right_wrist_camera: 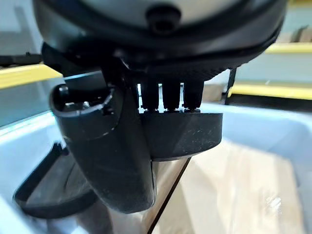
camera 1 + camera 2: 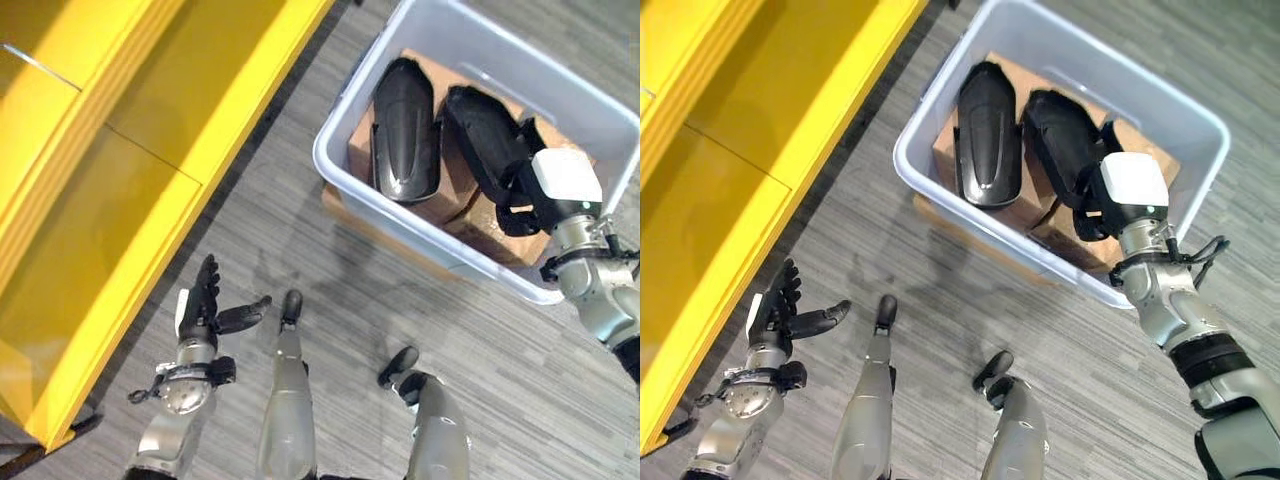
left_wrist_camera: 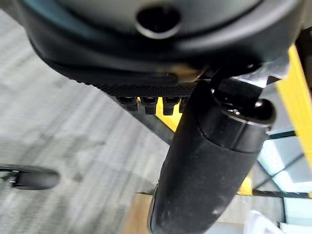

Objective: Move parts from the plastic box to the shelf.

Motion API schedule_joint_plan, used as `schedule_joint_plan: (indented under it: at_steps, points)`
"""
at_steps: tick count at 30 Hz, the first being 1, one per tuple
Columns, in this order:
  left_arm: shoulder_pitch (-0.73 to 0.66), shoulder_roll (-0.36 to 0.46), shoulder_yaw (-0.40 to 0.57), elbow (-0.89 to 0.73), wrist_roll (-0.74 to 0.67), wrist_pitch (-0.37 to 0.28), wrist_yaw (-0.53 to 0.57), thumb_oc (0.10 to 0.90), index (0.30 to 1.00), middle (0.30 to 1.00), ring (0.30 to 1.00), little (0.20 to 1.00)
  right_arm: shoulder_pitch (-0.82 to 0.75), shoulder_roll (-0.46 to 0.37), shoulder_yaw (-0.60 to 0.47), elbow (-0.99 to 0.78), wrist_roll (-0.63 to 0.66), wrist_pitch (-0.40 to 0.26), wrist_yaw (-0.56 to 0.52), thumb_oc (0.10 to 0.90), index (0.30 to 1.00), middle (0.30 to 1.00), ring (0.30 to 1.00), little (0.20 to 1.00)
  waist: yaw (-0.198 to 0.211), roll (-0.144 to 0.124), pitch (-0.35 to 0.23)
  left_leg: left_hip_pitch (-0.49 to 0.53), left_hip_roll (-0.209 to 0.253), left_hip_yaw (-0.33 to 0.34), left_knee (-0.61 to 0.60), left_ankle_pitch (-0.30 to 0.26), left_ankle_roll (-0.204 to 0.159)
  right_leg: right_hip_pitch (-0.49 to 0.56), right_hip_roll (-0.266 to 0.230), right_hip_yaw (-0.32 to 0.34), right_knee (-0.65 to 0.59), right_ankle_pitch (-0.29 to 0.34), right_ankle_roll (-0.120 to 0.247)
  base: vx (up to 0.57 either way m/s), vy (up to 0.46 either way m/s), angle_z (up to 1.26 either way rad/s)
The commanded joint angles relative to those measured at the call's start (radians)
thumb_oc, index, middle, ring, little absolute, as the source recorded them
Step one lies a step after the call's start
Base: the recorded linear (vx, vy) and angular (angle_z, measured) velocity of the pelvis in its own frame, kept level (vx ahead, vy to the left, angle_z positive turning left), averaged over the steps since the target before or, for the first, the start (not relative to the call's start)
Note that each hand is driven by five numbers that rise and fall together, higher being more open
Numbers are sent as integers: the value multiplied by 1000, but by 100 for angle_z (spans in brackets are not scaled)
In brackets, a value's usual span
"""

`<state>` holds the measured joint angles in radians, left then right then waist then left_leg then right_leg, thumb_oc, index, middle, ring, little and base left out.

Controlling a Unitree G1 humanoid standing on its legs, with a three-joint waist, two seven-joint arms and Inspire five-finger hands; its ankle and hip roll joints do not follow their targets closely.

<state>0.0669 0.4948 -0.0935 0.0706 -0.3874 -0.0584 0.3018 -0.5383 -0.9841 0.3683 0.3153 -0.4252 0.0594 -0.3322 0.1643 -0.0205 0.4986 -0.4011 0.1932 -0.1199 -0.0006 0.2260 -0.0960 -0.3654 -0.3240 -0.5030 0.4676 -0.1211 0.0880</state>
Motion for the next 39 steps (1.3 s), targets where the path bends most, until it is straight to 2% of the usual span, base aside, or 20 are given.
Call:
schedule_joint_plan:
  at_steps: [1, 4, 6, 7, 13, 14, 19, 24, 29, 34, 35, 36, 39]
  points:
    - [0, 33, 44, -48, 17, -42, -9, 900, 1000, 1000, 1000, 1000, -108, -45, -88, -37, -11, -11, -54, 400, 300, 300, 300, 300, -9, -48, -27, 111, 76, 41, 8, -114, -94, 162, -2, -6, -231, 102, 103, 39, 74, -11]
    - [20, 28, 60, -52, 18, -34, -22, 900, 1000, 1000, 1000, 1000, -24, -28, -178, -115, -8, -19, -54, 400, 300, 300, 300, 300, -19, -50, -70, 154, 72, 56, 7, -134, -88, 219, -5, -6, -284, 124, 115, 22, 100, -3]
    - [30, 24, 65, -50, 19, -32, -29, 900, 1000, 1000, 1000, 1000, 10, -18, -204, -139, -11, -22, -50, 400, 300, 300, 300, 300, -19, -51, -82, 158, 65, 62, 8, -123, -81, 228, -10, -18, -305, 146, 107, -20, 108, -11]
    - [49, 13, 82, -50, 26, -25, -39, 900, 1000, 1000, 1000, 1000, 56, 5, -249, -188, -13, -31, -51, 400, 300, 300, 300, 300, -32, -52, -113, 188, 61, 75, 3, -135, -78, 253, -13, -15, -329, 158, 114, 50, 91, -6]
    - [100, -14, 116, -46, 48, 0, -65, 900, 1000, 1000, 1000, 1000, 221, 120, -387, -323, -15, -52, -43, 400, 300, 300, 300, 300, -55, -61, -201, 280, 52, 120, -47, -150, -68, 329, -19, -9, -385, 181, 140, 69, 86, -8]
    - [118, -24, 129, -46, 55, 6, -76, 900, 1000, 1000, 1000, 1000, 259, 148, -413, -354, -15, -58, -35, 400, 300, 300, 300, 300, -65, -60, -233, 308, 50, 134, -64, -154, -63, 343, -21, -2, -395, 184, 145, 79, 86, -8]
    - [148, -38, 144, -46, 69, 15, -92, 900, 1000, 1000, 1000, 1000, 311, 199, -437, -396, -20, -66, -19, 400, 300, 300, 300, 300, -81, -56, -284, 361, 45, 159, -76, -169, -46, 358, -32, 20, -381, 180, 149, 56, 72, -14]
    - [177, -55, 155, -46, 84, 23, -95, 900, 1000, 1000, 1000, 1000, 320, 247, -418, -442, -12, -84, 3, 400, 300, 300, 300, 300, -97, -49, -324, 414, 54, 183, -47, -207, -28, 378, -22, 71, -357, 150, 143, 52, 6, -25]
    - [211, -80, 176, -56, 80, 26, -93, 900, 1000, 1000, 1000, 1000, 288, 256, -376, -468, 0, -103, 21, 400, 300, 300, 300, 300, -98, -42, -352, 447, 97, 203, -6, -224, -38, 399, 19, 102, -349, 112, 124, 21, -75, -19]
    - [242, -118, 189, -59, 64, 24, -84, 900, 1000, 1000, 1000, 1000, 224, 238, -321, -486, 31, -130, 27, 400, 300, 300, 300, 300, -92, -20, -363, 459, 156, 212, 19, -212, -56, 408, 76, 123, -340, 65, 94, -5, -158, -27]
    - [241, -134, 177, -54, 45, 24, -76, 900, 1000, 1000, 1000, 1000, 172, 224, -288, -500, 52, -145, 23, 400, 300, 300, 300, 300, -85, -2, -361, 448, 196, 195, 12, -162, -74, 405, 116, 114, -317, 30, 67, -26, -205, -12]
    - [241, -135, 177, -53, 45, 24, -76, 900, 1000, 1000, 1000, 1000, 170, 223, -286, -499, 52, -145, 23, 400, 300, 300, 300, 300, -87, 0, -362, 446, 199, 193, 11, -161, -76, 404, 118, 112, -316, 29, 66, -32, -236, 0]
    - [247, -154, 166, -48, 31, 25, -71, 900, 1000, 1000, 1000, 1000, 104, 204, -242, -497, 69, -153, 13, 400, 300, 300, 300, 300, -74, 22, -360, 425, 249, 163, -3, -75, -107, 404, 173, 88, -315, 5, 36, -30, -195, 19]
